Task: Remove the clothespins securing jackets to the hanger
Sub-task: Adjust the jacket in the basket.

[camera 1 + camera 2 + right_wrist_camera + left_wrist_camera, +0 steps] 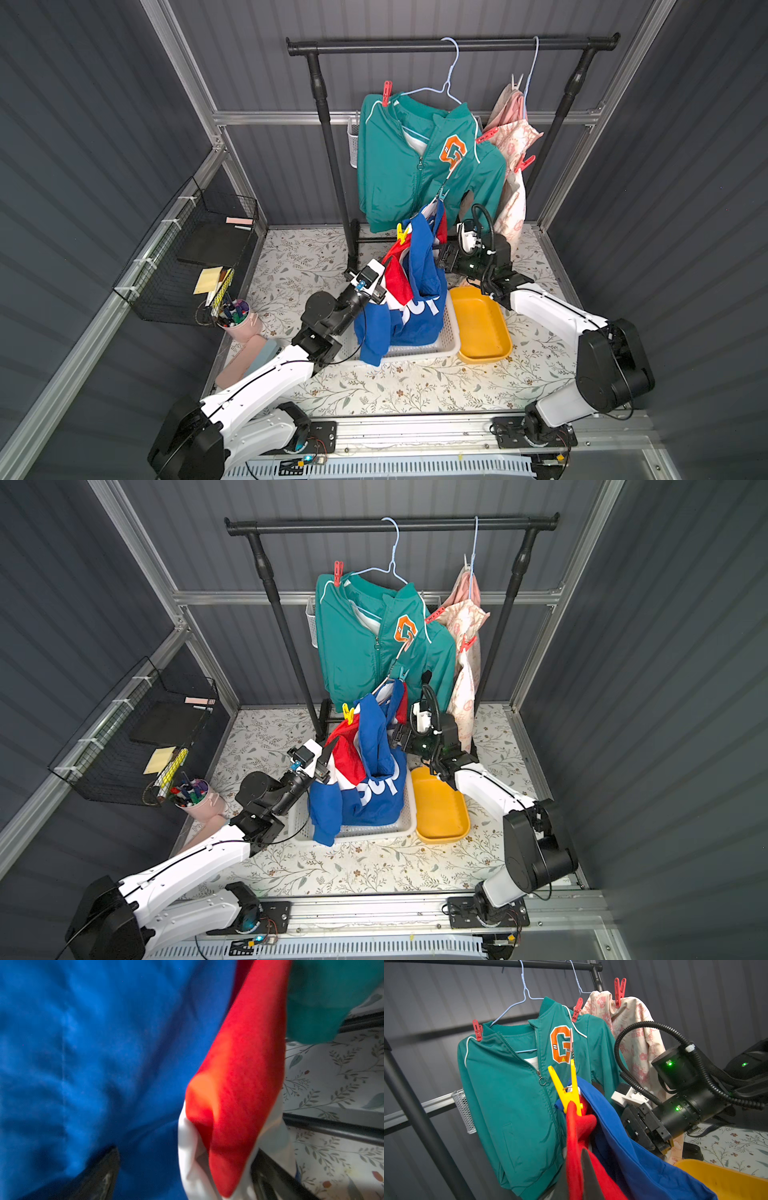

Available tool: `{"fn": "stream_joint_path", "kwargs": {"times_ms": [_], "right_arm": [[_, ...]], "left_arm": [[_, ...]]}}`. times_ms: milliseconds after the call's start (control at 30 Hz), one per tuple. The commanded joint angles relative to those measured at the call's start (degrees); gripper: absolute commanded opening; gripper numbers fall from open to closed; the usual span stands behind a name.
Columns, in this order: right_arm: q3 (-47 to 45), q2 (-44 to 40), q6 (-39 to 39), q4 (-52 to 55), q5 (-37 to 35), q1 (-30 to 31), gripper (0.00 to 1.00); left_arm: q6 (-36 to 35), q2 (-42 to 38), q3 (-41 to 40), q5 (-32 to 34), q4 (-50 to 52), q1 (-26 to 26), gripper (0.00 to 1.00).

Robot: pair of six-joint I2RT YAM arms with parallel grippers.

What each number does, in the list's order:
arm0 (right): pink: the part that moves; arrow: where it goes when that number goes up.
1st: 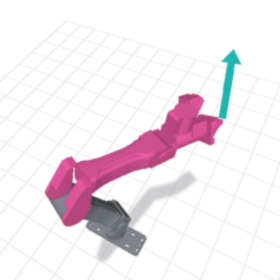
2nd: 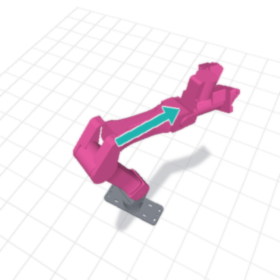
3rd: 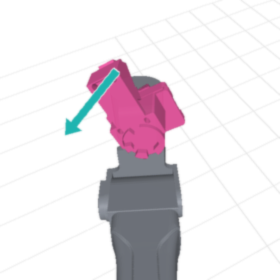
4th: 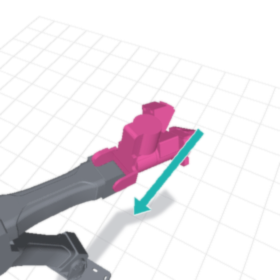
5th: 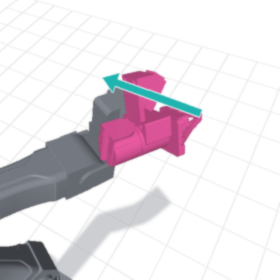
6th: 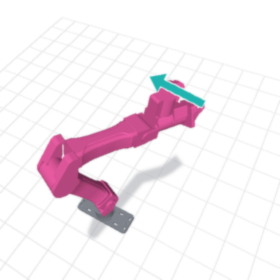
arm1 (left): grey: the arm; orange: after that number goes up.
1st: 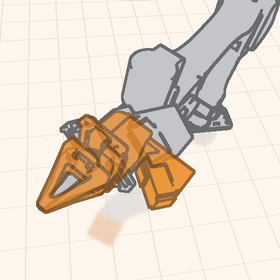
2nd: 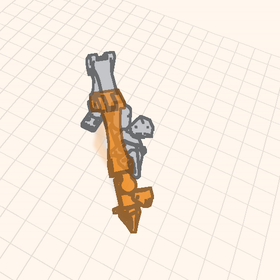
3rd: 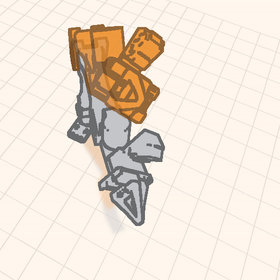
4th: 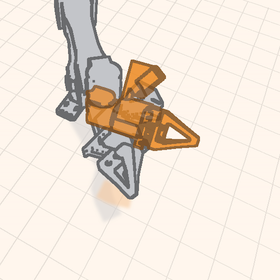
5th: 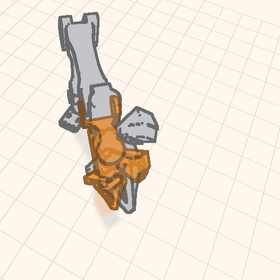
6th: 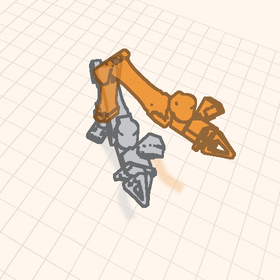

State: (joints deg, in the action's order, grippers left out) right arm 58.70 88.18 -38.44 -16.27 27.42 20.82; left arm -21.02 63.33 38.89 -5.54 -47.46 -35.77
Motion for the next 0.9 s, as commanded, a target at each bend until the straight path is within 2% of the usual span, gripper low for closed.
{"fn": "stream_joint_path", "kwargs": {"times_ms": [0,133,267,533,667,867], "right_arm": [[-0.1,-0.2,-0.6,-1.1,0.9,0.3,0.98],[-0.2,-0.4,-0.9,-1.1,0.8,0.3,0.98],[-0.3,-1.1,-0.9,-1.0,-0.2,0.3,0.98],[1.3,-7.1,2.2,4.7,-3.7,0.0,0.99],[2.6,-10.0,4.4,7.3,-2.0,0.0,0.99],[5.6,-13.1,6.4,8.5,2.0,0.4,0.99]], "left_arm": [[-1.9,1.2,5.4,-6.8,-4.1,2.8,0.00],[-1.6,3.4,7.4,-9.9,-3.5,5.6,0.00],[0.8,2.3,6.0,-11.5,-2.6,6.6,0.00],[2.4,-6.6,-0.5,-7.9,5.0,6.5,0.00],[1.7,-11.5,-2.5,-5.9,11.2,6.5,0.00],[3.6,-15.0,-5.3,-5.4,14.1,6.5,0.00]]}}
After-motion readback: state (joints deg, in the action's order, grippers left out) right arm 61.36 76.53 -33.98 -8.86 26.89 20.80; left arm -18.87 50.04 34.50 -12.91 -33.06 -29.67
